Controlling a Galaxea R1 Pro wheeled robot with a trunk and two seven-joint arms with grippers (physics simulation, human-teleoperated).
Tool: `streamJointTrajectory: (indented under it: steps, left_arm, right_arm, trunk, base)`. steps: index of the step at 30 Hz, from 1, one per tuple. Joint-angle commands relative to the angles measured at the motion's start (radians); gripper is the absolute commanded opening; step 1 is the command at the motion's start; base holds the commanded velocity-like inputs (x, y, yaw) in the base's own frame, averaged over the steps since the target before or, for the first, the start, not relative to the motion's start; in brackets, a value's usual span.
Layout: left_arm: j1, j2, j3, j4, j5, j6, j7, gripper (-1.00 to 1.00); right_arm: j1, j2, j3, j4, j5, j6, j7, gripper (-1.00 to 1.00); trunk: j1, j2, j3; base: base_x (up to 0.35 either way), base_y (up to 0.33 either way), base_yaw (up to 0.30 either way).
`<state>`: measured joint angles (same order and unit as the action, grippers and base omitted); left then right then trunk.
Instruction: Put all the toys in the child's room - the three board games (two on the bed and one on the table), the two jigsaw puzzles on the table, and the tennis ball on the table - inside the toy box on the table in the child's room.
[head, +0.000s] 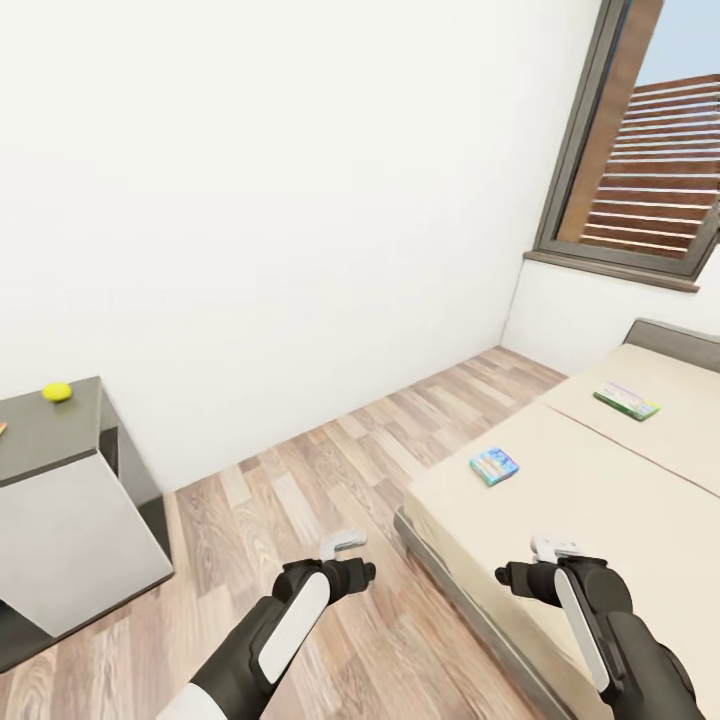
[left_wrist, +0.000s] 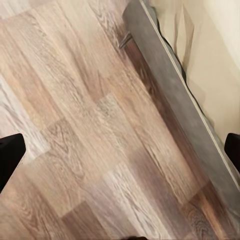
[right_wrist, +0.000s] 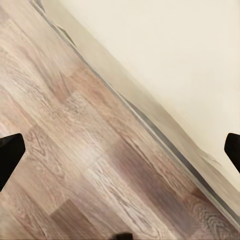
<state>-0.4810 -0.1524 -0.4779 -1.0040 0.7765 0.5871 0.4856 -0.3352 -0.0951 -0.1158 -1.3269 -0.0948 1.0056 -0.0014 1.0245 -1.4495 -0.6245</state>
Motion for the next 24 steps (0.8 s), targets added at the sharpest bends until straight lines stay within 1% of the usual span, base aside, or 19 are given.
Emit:
streamJointTrajectory:
  steps: [1, 10, 24]
  left_arm:
    - [-0.001, 0.001, -0.002, -0.001, 0.011, 0.001, 0.01, 1.0]
    - [-0.001, 0.003, 0.001, -0.001, 0.014, 0.0, 0.007, 1.0]
    - [-0.001, 0.008, 0.005, -0.001, 0.014, -0.001, -0.012, 1.0]
  right_arm:
    - [-0.001, 0.0, -0.001, -0.001, -0.005, 0.005, 0.0, 1.0]
    - [-0.002, 0.0, -0.001, 0.0, -0.006, 0.005, 0.0, 1.0]
    - [-0.002, 0.0, -0.002, 0.001, -0.006, 0.005, 0.0, 1.0]
  trunk:
    - [0.001, 0.0, -0.001]
    - [0.001, 0.0, -0.001]
    - [0.001, 0.0, -0.001]
  base:
    - [0.299, 0.22, -0.193]
    - [0.28, 0.236, -0.234]
    - [0.248, 0.262, -0.275]
